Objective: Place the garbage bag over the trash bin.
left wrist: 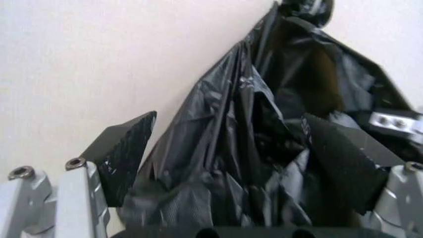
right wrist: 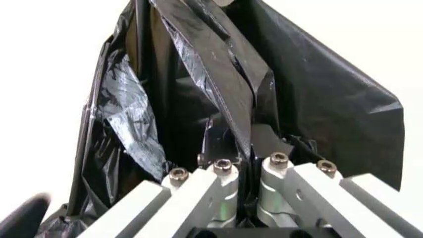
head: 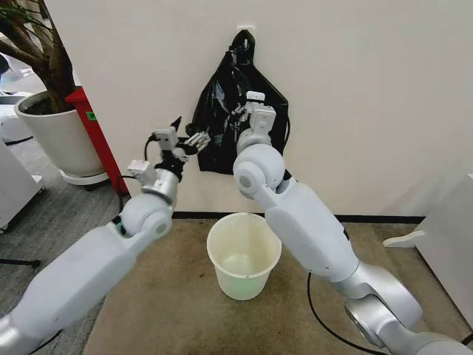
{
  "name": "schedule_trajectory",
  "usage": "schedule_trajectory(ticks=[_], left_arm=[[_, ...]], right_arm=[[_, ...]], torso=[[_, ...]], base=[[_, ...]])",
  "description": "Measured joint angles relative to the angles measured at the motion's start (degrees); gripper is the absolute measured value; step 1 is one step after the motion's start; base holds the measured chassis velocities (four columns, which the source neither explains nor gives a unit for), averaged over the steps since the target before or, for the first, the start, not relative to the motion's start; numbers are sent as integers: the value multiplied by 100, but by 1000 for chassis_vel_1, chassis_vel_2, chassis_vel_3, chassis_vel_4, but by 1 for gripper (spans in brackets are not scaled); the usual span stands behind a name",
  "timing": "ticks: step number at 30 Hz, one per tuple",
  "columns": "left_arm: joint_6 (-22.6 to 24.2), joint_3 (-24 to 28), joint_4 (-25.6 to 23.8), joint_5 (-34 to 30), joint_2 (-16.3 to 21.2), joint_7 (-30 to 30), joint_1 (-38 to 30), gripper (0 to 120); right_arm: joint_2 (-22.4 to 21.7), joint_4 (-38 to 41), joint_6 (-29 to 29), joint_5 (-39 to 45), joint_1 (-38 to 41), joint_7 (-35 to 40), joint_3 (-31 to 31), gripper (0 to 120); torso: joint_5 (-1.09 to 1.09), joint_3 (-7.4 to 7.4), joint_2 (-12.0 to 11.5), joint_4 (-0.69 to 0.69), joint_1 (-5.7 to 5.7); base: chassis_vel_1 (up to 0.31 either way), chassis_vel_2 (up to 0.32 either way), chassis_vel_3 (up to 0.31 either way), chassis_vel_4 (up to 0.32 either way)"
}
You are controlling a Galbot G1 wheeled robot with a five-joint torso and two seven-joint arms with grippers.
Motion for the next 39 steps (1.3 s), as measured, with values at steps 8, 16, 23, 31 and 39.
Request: schedule_trajectory(ticks=[8, 16, 23, 31, 39], left_arm=[[39, 374, 589, 87, -407, -51, -540, 86], [128, 561, 494, 168, -568, -164, -562, 86], [165, 572, 846, 456, -602, -159, -574, 86], [173, 761, 1128, 636, -745, -152, -759, 84], [211, 1078, 1568, 646, -1043, -87, -1085, 60]], right_arm=[[3, 78, -2, -46, -99, -59, -18, 0], [35, 4, 20, -151, -127, -129, -19, 0], [17, 13, 61, -185, -122, -176, -6, 0], [21, 28, 123, -258, -129, -233, 1, 0], [0, 35, 209, -351, -151, -306, 22, 0]], torso=[[0, 0, 0, -1, 0], [0, -1, 0, -1, 0], [0, -1, 0, 1, 0], [0, -1, 0, -1, 0], [0, 0, 0, -1, 0]], base=[[0, 0, 0, 0], [0, 0, 0, 0], [0, 0, 0, 0], [0, 0, 0, 0], [0, 0, 0, 0]])
